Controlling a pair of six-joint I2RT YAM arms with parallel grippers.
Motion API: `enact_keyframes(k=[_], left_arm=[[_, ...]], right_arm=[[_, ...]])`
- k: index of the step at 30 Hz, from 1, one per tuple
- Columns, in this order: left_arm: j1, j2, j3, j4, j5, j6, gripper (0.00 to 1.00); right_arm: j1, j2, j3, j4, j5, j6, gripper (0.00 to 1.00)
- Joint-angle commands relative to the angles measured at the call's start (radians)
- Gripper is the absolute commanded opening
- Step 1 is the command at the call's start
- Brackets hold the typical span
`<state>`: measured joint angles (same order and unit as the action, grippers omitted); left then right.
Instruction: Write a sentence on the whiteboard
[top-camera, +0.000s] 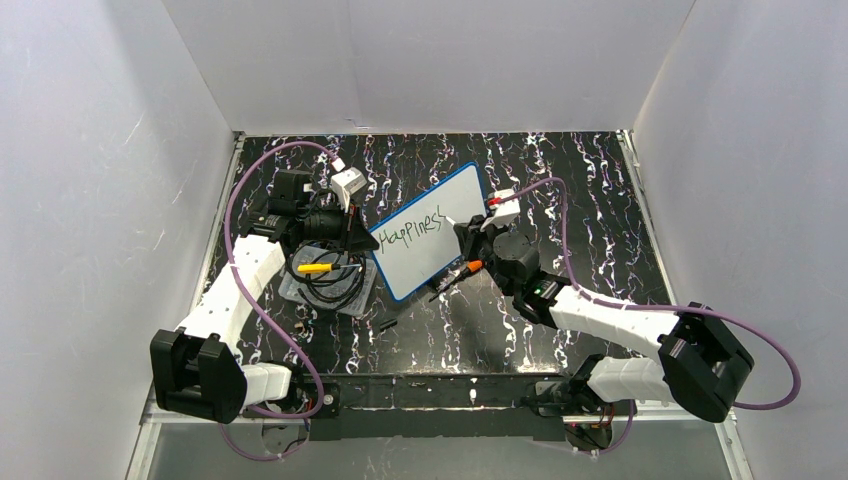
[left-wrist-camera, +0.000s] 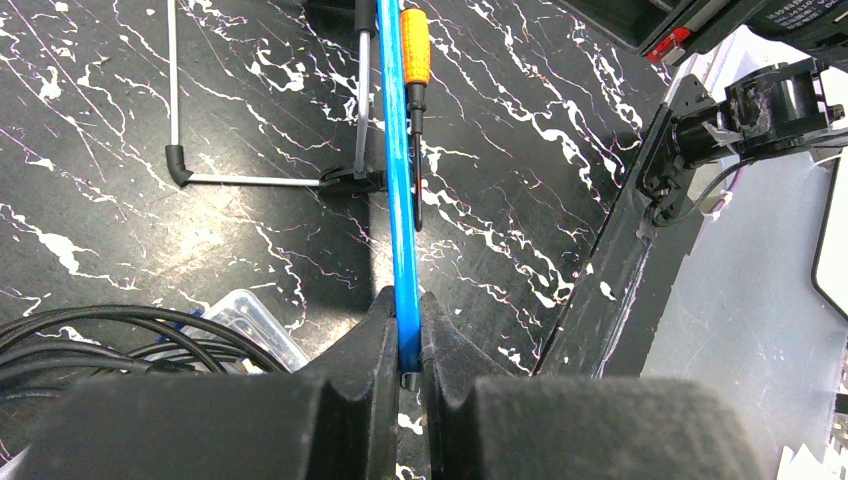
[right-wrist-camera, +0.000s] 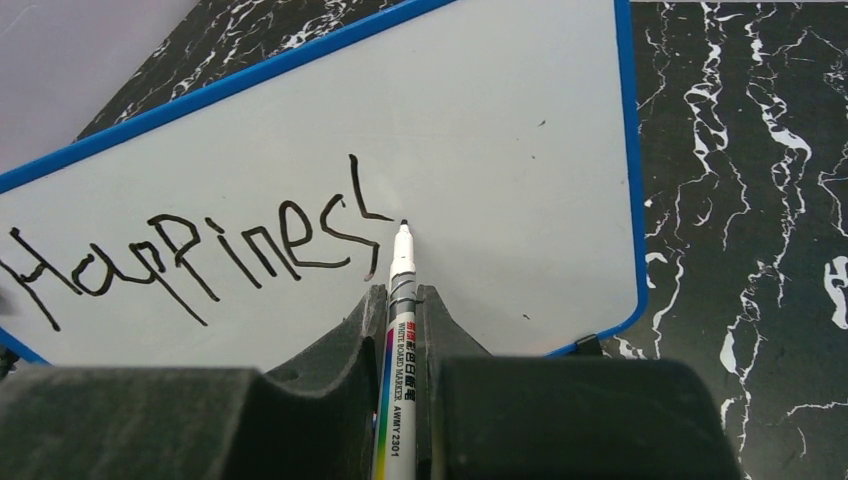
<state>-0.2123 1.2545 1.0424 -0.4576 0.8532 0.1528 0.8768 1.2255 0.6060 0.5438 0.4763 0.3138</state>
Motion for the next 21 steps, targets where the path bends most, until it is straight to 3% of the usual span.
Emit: enact_keyframes(k=[1, 21], left_arm=[[-0.008, -0.047, 0.001, 0.004, 0.115, -0.013, 0.00], [-0.009, -0.050, 0.000, 0.013, 0.108, -0.023, 0.00]], right_arm=[[-0.003, -0.026, -0.008, 0.006, 0.059, -0.008, 0.01], [0.001, -0.048, -0.060, -0.014, -0.010, 0.021, 0.01]])
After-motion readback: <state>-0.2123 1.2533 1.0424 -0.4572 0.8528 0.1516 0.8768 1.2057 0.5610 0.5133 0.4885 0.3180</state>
